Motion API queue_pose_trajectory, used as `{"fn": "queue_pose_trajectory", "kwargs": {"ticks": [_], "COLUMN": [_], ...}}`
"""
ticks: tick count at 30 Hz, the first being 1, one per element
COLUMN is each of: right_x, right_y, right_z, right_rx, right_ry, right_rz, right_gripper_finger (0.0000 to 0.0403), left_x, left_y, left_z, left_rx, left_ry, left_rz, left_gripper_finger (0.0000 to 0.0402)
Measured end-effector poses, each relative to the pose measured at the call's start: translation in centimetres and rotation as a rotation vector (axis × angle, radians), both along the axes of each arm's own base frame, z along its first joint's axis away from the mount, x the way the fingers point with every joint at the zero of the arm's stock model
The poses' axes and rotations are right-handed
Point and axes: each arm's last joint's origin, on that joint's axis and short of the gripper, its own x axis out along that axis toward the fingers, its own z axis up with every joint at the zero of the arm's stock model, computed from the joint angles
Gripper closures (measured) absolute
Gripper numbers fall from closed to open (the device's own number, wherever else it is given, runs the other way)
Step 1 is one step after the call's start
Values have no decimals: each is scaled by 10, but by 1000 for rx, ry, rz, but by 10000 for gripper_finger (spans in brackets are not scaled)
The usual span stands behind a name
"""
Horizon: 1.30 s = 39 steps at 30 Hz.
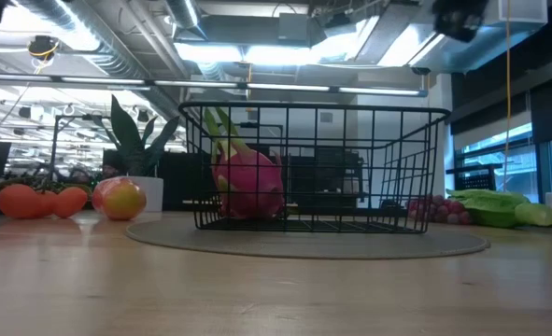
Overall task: Build produce basket
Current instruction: Put the black grapes into the black wire basket
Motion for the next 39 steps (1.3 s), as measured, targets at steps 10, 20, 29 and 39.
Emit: {"fn": "queue_pose_trajectory", "kwargs": {"ticks": [10,20,29,39], "right_x": [-12,-3,13,29], "right_y": [43,83,115,136], "right_z": [-5,-35,-74,-117], "right_rx": [455,457,443,411], "right_ry": [302,520,733,991], "right_rz": [-122,-395,-548,-556], "right_gripper_finger": [333,333,333,333], "left_x": [-5,-12,-13,-11], "left_y": [-23,-32,-33,-34], "left_z": [-7,-6,-6,-5], "left_rx": [75,152,167,190], "left_ry": [-39,-105,-118,-160], "left_rz": [-83,-114,-117,-153], "left_gripper_finger": [401,401,401,401]}}
